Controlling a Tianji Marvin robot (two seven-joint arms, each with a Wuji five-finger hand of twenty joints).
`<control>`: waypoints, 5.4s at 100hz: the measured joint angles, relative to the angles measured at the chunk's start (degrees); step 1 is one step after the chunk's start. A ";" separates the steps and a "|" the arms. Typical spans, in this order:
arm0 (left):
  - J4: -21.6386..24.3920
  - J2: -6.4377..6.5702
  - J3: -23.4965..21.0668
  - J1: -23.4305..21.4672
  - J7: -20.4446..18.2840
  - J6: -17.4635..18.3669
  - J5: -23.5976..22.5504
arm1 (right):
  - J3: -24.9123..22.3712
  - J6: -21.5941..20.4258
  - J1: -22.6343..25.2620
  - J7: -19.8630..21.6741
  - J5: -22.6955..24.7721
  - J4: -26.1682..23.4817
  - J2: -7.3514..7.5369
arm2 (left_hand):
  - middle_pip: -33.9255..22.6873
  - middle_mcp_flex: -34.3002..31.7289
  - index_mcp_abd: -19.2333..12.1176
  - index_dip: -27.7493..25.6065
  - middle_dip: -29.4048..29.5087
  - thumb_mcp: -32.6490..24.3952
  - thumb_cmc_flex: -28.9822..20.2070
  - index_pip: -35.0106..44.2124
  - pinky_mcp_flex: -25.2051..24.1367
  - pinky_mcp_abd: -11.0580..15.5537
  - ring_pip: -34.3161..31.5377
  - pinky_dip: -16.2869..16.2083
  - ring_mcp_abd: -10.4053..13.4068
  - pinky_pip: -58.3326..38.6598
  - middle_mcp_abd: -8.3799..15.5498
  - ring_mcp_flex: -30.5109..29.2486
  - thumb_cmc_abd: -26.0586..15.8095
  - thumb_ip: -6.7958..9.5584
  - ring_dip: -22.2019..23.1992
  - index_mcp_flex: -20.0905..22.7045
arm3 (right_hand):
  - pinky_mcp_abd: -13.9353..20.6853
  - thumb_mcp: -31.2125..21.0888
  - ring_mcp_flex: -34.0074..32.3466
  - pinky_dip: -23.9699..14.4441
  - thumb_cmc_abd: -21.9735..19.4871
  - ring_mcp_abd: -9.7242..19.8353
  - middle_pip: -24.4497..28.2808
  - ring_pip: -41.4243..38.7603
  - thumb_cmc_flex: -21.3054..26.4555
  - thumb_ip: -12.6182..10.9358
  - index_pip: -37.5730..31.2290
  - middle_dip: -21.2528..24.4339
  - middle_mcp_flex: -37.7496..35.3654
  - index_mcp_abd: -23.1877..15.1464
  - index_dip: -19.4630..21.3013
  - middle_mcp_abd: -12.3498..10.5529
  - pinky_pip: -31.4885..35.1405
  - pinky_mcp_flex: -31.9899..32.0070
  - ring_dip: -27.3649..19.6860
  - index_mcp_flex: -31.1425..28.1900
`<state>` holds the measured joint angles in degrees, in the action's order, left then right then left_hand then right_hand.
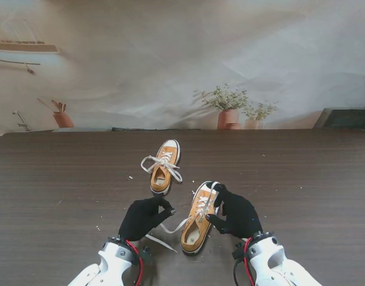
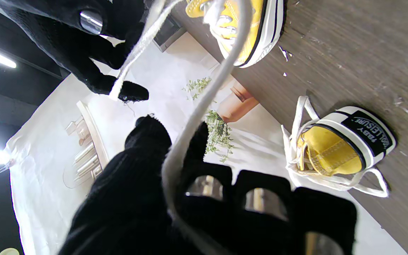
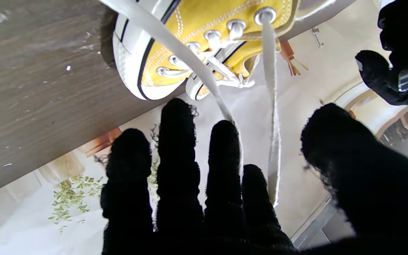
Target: Tie the shoelaces into a bow on the shoes
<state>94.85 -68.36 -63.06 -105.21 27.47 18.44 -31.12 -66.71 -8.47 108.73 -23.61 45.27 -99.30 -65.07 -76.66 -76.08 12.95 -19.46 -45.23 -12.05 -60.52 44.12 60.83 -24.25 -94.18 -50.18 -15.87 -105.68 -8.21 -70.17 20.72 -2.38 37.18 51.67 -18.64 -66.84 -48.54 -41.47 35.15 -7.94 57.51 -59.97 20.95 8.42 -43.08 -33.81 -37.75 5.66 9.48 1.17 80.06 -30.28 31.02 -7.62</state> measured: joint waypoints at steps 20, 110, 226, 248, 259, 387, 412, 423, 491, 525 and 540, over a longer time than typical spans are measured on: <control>0.02 0.06 -0.44 -0.07 -0.08 0.12 -0.47 | -0.82 5.79 1.70 4.49 5.68 -3.29 0.57 | 0.00 0.00 -0.01 0.00 0.00 0.00 0.00 0.00 0.00 0.00 0.00 0.00 0.01 0.00 0.00 0.00 0.00 0.00 0.00 0.00 | -2.98 5.06 8.14 3.91 -1.62 -4.12 -2.82 14.68 -2.61 0.01 1.21 6.35 10.11 -18.35 0.86 6.58 -11.94 11.22 -4.88 -3.21; 1.24 0.44 -2.45 -0.95 -0.21 0.83 -2.92 | 1.72 -12.01 -2.89 3.89 -22.15 5.40 -2.17 | 0.00 0.00 -0.02 0.02 0.00 1.15 -0.65 0.00 0.00 0.00 0.00 0.00 0.04 0.00 0.00 0.00 -0.76 0.04 0.00 0.00 | -0.78 0.57 3.15 19.00 3.41 -3.55 -16.88 37.71 -0.04 0.02 -1.77 12.42 1.07 -13.78 3.67 1.49 -25.87 13.12 -14.59 -6.05; 6.63 1.67 -3.99 8.93 -9.00 2.81 -0.56 | 6.69 -8.41 -7.30 3.53 -49.35 6.58 -6.44 | 0.00 0.00 -0.02 0.02 0.00 2.85 -0.59 0.43 0.01 0.00 0.01 1.31 0.12 0.00 0.15 0.00 -2.16 0.41 0.00 -0.02 | -7.99 -5.24 -24.26 -3.05 5.26 -0.71 15.16 -19.92 9.91 7.42 -18.19 -10.12 -31.66 -11.42 -4.93 2.08 14.38 -23.37 -2.50 -40.22; 5.16 1.68 -1.84 13.36 -10.94 4.70 3.77 | 7.32 -9.82 -9.43 6.04 -50.55 8.40 -6.68 | 0.00 0.00 -0.03 0.02 0.00 2.87 -0.59 0.49 0.01 0.00 0.01 1.35 0.13 0.00 0.19 0.00 -2.19 0.41 0.00 -0.73 | -9.44 -5.26 -24.27 -3.51 0.84 -1.39 15.16 -19.64 1.22 7.90 -8.59 -12.10 -31.65 -9.09 -5.45 2.04 14.45 -21.86 -1.99 -39.19; 4.29 1.68 -0.19 16.07 -12.97 5.11 6.26 | 7.07 -11.06 -9.87 11.52 -51.02 8.73 -6.09 | 0.00 0.00 -0.03 0.02 0.00 3.51 -0.55 0.57 0.01 0.00 0.01 1.35 0.14 0.00 0.21 0.00 -2.25 0.41 0.00 -1.32 | -10.04 -1.13 -23.21 -5.25 -1.63 -2.49 15.11 -17.61 -3.94 2.30 0.03 -12.91 -28.89 -7.24 2.60 2.55 14.31 -17.91 -2.77 -34.63; -9.04 -6.08 22.87 42.61 -6.82 3.12 5.98 | 8.66 -12.17 -12.76 13.39 -48.47 12.89 -4.52 | 0.37 0.02 -0.15 0.02 -0.11 4.22 -0.41 1.06 0.05 1.49 1.11 5.14 1.43 0.00 2.09 -0.05 -3.63 0.41 0.00 -2.02 | -9.40 -0.15 -24.23 -3.93 6.07 -2.04 16.54 -17.08 -1.72 9.18 -7.43 -14.98 -31.59 -14.14 -4.24 1.15 13.82 -21.13 -2.78 -40.95; 1.86 -1.83 12.39 32.72 -12.24 -2.39 -1.52 | 8.07 -12.05 -12.14 12.30 -50.22 12.10 -5.01 | 41.55 37.14 -5.90 -2.06 6.16 5.25 11.96 -20.62 -39.48 -1.64 49.08 12.72 0.49 30.75 0.26 32.14 -10.80 1.65 -1.69 -19.34 | -9.40 -0.16 -24.19 -3.80 7.62 -2.44 15.03 -14.79 -0.08 9.76 -11.51 -14.88 -31.03 -17.08 -5.97 1.46 12.76 -18.15 -2.82 -41.90; 4.07 -0.58 7.09 27.10 -11.82 -1.73 -1.36 | 7.58 -11.74 -11.58 11.07 -49.95 11.31 -5.18 | 46.86 41.91 -5.90 -1.44 9.26 5.81 11.94 -21.84 -47.85 -1.88 54.89 12.60 -0.11 37.76 -1.65 38.55 -10.81 1.66 -1.69 -19.67 | -9.40 -0.16 -23.25 -3.61 8.33 -3.29 12.88 -11.95 -0.05 9.77 -13.06 -13.52 -30.46 -17.12 -6.48 2.14 9.73 -15.50 -3.41 -44.18; -9.33 0.21 -0.48 15.21 -5.39 6.63 3.55 | 5.25 -12.16 -8.78 10.39 -41.18 7.08 -4.12 | 49.91 36.91 -11.49 -3.66 0.74 3.41 -5.89 -7.36 -48.49 -2.49 54.95 11.15 -0.70 39.45 -1.89 38.28 -5.79 1.87 -1.68 -13.25 | -9.42 -0.18 -22.51 -2.40 8.94 -3.47 10.60 -6.43 4.09 10.33 -17.39 -10.68 -30.46 -16.06 -2.08 2.17 5.57 -12.33 -3.46 -50.80; -10.86 0.42 1.81 13.10 -6.19 9.28 2.73 | 4.54 -11.89 -8.46 10.75 -35.83 5.55 -3.40 | 48.57 38.39 -11.49 -2.94 4.29 3.39 -4.62 -7.72 -48.60 -2.49 54.95 11.15 -0.70 40.30 -1.86 38.31 -5.56 1.83 -1.68 -13.25 | -9.42 -0.18 -22.51 -2.29 5.39 -3.49 10.02 -5.74 4.10 10.33 -17.42 -10.07 -30.46 -15.38 -1.27 2.17 5.53 -12.58 -3.46 -50.54; -10.94 0.59 2.17 12.59 -7.32 9.72 2.65 | 4.48 -11.71 -8.16 11.01 -36.18 4.72 -3.18 | 48.30 39.85 -11.49 -2.85 9.53 3.49 -4.01 -9.69 -49.30 -2.49 54.95 11.15 -0.70 40.60 -1.86 38.42 -5.57 1.70 -1.68 -13.37 | -10.32 0.22 -22.51 -2.29 1.80 -5.09 8.43 -4.36 2.43 10.33 -7.79 -8.77 -30.46 -12.46 -3.13 3.46 4.84 -11.54 -3.46 -45.71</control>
<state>83.91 -67.77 -60.88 -92.62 20.15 28.16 -28.47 -62.23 -20.18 100.57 -12.60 9.10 -94.58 -68.25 -28.36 -36.23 1.47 -22.31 -35.70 -8.56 -64.53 34.42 11.53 -26.74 -39.24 -39.03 -16.57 -65.08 -10.06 -31.75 15.16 -0.68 35.50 38.30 -28.97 -66.62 -71.05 -43.75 36.95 -13.03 65.94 -64.33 23.39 18.76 -50.87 -42.57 -68.21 -6.81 6.35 4.63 84.90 -41.82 27.56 -53.33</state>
